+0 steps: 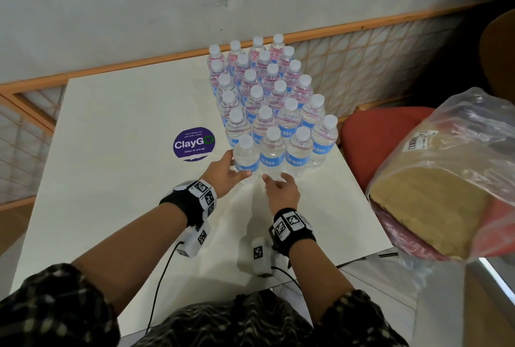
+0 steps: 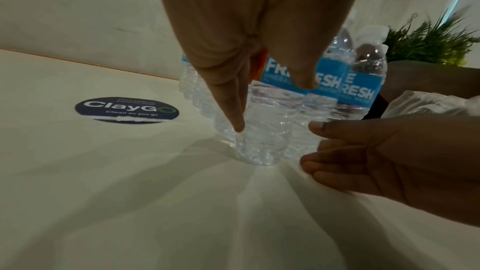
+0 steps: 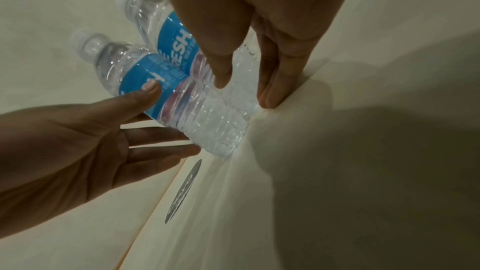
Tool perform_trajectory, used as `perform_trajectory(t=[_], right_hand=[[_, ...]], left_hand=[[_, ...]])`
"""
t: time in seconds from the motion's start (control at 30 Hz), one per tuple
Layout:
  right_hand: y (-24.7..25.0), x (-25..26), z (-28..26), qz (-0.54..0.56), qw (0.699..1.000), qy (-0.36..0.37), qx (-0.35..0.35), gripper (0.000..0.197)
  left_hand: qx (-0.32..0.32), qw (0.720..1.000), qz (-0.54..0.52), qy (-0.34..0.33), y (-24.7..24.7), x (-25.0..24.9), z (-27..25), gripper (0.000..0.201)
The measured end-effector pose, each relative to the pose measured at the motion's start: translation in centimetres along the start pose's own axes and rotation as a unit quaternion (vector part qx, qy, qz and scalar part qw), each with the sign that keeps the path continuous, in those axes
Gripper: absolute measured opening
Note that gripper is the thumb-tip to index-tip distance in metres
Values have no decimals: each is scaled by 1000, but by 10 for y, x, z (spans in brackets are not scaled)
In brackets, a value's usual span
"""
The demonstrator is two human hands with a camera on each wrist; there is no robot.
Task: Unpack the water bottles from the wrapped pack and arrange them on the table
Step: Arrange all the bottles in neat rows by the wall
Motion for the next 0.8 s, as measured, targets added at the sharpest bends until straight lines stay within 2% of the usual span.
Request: perform_trajectory(t=[0.07,0.1,0.17,0.2,0.23,0.33,0.4,0.5,0.57,0.7,0.8], right_hand=[[2,-3,4,-5,1000,-1,14,60],[6,-5,7,-1,1000,-3,15,53],[23,-10,15,28,1000,-8,-2,38],[33,-13,20,42,999,-10,-17,32],[43,-15,24,54,998,-12,-31,27],[59,-16,34,97,995,-4,-39,26],[59,-12,38,112,993,6,-27,32],[52,-9,40,107,994,1,-11,45],[50,-9,44,89,996,12,-15,52],[46,-8,48,35,999,41,10,62],[48,-10,51,47,998,34,26,57]], left_hand=[[-42,999,-12,-32,3,-7,-7,81],[-99,993,-13,-60,9,-13,-13,84],[-239,960,-18,-146,27,-32,-28,78],[-287,938,-17,-194,34,-46,-35,72],[-308,921,-9,-239,37,-61,-39,65],[-294,891,76,-338,29,-109,-36,52],[-257,883,140,-366,16,-135,-24,50],[-136,901,258,-320,-7,-147,0,52],[-85,907,301,-280,-15,-148,12,50],[-76,922,278,-258,-15,-153,21,46],[-78,923,278,-255,-16,-151,23,50]])
Point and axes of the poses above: each hand's wrist, its own z-axis towards the middle knuckle, its own y-axis out of the back of the hand, x = y × z, the point moved 5 cm from there along z, towards the middle knuckle, and after that the axes turned 12 degrees about -x, right-handed, at the moved point
